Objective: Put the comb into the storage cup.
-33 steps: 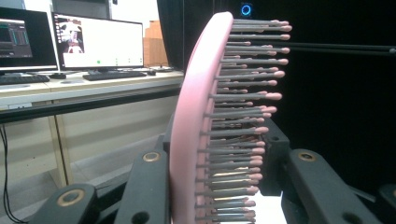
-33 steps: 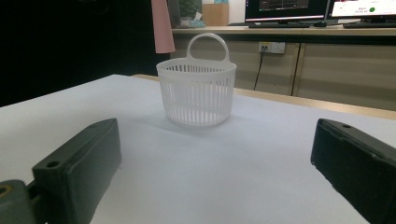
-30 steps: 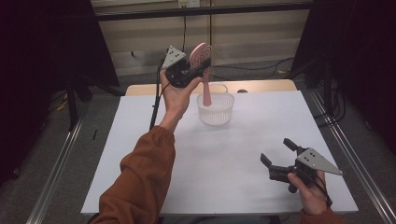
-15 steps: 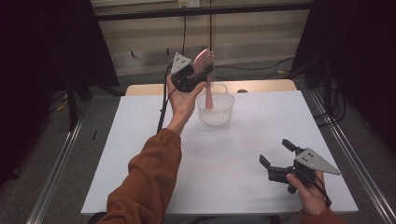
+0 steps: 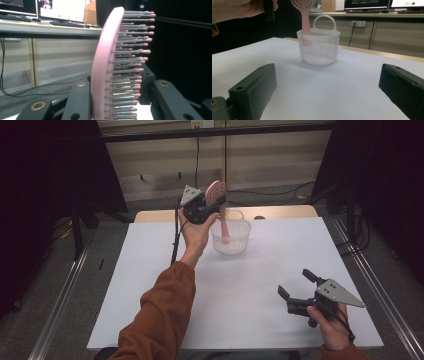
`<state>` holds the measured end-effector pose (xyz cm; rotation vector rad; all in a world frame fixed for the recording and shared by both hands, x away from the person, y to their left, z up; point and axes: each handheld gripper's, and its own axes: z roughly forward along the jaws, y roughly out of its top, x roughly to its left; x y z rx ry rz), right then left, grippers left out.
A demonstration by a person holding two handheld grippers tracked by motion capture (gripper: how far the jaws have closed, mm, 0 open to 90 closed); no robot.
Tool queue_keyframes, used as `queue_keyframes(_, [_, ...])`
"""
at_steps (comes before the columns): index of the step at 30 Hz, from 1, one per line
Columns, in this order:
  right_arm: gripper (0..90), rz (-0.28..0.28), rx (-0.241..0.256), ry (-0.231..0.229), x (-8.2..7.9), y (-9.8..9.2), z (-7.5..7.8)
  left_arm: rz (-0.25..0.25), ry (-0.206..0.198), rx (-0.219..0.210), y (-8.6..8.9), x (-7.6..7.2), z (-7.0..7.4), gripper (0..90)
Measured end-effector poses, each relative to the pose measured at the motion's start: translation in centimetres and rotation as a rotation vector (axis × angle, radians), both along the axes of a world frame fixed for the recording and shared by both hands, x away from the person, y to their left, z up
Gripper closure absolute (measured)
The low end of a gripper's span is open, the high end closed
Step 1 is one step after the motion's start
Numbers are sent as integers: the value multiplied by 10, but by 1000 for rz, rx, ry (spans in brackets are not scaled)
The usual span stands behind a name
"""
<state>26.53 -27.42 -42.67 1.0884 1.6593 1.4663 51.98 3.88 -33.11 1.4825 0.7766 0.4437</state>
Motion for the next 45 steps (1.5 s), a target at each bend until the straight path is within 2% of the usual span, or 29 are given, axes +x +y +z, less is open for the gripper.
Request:
queue_keyframes(3, [5, 1, -2, 2, 0, 0, 0, 3, 3, -22, 0, 1, -6, 644])
queue_keyframes(6, [5, 1, -1, 5, 0, -1, -1, 2, -3, -1, 0, 3, -10, 644])
queue_keyframes(15, [5, 4, -4, 5, 0, 0, -1, 0, 20, 7, -3, 5, -27, 644])
queue_keyframes(20, [5, 3, 0, 9, 0, -1, -1, -1, 25, 10, -3, 7, -29, 644])
queue_keyframes(36, [7, 7, -5, 11, 0, 0, -2, -15, 45, 62, 0, 11, -41, 642])
queue_keyframes(45, [7, 15, -13, 9, 0, 0, -2, 1, 66, 97, 11, 14, -40, 620])
